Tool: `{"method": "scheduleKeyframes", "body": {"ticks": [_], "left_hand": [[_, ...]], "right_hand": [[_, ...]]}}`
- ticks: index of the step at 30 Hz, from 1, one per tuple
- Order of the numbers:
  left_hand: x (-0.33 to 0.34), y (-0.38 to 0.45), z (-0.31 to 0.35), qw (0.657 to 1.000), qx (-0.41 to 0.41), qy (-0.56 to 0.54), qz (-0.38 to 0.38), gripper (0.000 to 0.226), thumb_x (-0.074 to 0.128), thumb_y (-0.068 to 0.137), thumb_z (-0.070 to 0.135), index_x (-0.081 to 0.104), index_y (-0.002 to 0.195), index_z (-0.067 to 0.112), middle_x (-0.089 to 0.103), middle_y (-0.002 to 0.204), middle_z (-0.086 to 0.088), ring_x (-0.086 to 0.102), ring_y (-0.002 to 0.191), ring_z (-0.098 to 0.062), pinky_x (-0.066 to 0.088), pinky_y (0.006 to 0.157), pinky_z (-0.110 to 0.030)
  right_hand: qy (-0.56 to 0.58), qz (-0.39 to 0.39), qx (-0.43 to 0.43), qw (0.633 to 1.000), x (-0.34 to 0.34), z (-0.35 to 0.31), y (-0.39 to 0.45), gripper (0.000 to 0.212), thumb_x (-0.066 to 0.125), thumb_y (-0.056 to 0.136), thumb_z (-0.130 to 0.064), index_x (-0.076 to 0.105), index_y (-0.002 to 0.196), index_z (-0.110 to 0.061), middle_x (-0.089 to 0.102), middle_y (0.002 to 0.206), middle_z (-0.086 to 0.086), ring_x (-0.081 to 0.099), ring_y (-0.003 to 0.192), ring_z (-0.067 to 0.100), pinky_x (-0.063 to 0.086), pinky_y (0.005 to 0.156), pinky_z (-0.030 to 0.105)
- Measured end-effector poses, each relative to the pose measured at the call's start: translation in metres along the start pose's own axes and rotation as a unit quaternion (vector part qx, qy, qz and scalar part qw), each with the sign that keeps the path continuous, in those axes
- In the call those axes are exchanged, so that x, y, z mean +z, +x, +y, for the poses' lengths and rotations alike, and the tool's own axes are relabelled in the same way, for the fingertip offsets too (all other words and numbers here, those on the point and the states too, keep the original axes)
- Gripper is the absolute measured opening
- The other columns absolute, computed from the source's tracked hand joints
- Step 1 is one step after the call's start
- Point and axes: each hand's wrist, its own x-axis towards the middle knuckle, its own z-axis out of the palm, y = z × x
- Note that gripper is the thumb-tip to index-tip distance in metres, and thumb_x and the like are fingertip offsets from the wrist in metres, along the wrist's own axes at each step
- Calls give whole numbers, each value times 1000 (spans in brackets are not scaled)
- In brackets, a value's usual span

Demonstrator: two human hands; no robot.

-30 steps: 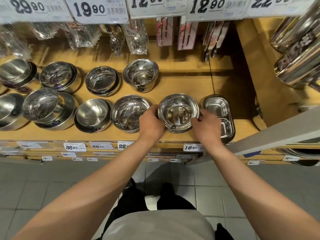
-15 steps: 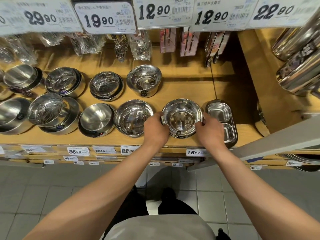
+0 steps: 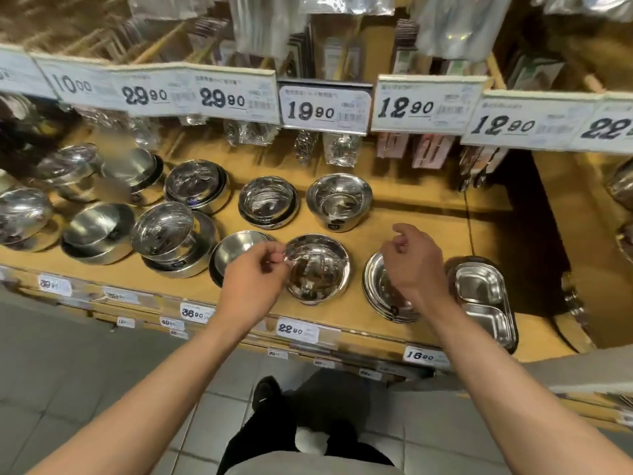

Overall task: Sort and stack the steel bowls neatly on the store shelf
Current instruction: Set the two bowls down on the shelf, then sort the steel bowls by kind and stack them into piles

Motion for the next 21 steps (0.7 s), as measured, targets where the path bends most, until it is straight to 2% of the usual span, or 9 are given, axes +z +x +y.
{"method": "scheduleKeyframes", "body": {"ticks": [2,5,7,10,13,15,17,19,21], "left_hand": [[-24,4,-10,999,-21,-15,28,21,67,92,11,70,111,20,72,95,5,68,92,-15,58,93,-42],[-57,6,-30,996,-54,-44,63,22,67,92,10,68,101,29,72,94,5,69,92,-16,58,93,-44],[-75,7,-47,992,-79,-62,73,21,66,92,9,69,104,27,72,95,3,70,94,-20,58,94,-48],[-97,13,-71,988,-106,-69,87,19,64,93,8,69,104,22,70,92,4,69,90,-23,57,94,-50],[-114,23,-87,984,-127,-89,92,23,62,93,4,69,103,23,71,96,-1,70,92,-26,58,93,-52],[-124,31,-95,981,-134,-105,90,25,61,93,3,69,102,25,71,95,3,69,89,-20,58,92,-52],[-136,40,-101,980,-131,-120,87,26,61,92,4,70,103,25,70,97,3,68,90,-17,58,93,-51],[-148,54,-105,980,-128,-126,85,25,61,92,4,70,104,25,70,99,3,69,96,-19,58,96,-50],[-160,71,-106,978,-132,-136,86,24,60,93,3,70,101,23,69,97,4,68,93,-18,57,96,-52]], "right_hand": [[30,-31,46,998,17,-15,18,47,57,99,-25,53,144,-12,63,125,9,56,120,28,42,100,33],[66,-46,103,991,39,-25,49,50,62,98,-35,53,142,-12,64,129,10,60,121,31,47,107,44],[64,-48,127,989,49,-28,70,52,64,96,-38,54,137,-7,64,130,14,61,120,34,48,106,48],[71,-34,160,984,62,-32,98,44,64,95,-34,62,124,-2,65,126,26,64,108,36,52,97,49],[9,-17,170,985,72,-28,126,43,62,93,-31,64,124,-2,65,127,26,62,118,45,49,103,55],[14,-9,200,980,76,-24,138,41,61,91,-22,65,126,-1,66,128,25,63,119,44,51,103,55],[19,13,223,974,77,-22,141,35,61,92,-16,67,122,3,69,121,22,67,109,40,55,97,50],[14,41,245,969,80,-27,138,34,66,92,-15,67,118,7,70,116,21,69,101,37,60,85,44],[79,59,268,958,81,-36,130,31,68,92,-9,66,117,10,70,110,22,72,80,33,63,56,33]]}}
